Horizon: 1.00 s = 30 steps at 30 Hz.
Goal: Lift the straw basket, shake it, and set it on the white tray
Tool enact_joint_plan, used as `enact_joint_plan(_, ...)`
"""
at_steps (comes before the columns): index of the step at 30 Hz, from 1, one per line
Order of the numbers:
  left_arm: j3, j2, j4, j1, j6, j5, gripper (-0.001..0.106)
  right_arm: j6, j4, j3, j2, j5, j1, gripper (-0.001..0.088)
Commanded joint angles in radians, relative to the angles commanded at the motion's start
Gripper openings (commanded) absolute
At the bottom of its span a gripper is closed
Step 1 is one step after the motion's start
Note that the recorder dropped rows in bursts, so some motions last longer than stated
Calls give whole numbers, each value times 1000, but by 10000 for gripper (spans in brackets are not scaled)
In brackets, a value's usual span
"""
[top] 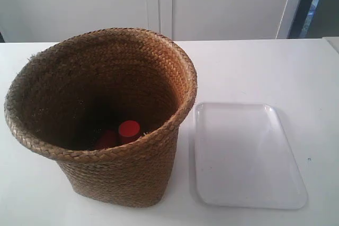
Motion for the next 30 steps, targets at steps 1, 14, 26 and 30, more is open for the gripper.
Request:
enact_joint_plan(1,0,0,0,0,0,0,0,0,0,0,0,0,0,0)
enact_joint_plan(14,0,0,48,0,35,-1,0,115,16,0,0,-492,0,0)
enact_joint_plan(26,0,0,47,0,-23,-510,0,115,16,0,0,-858,0,0)
enact_joint_plan(30,0,0,46,0,-78,-651,0,122,23,0,0,-893,0,0)
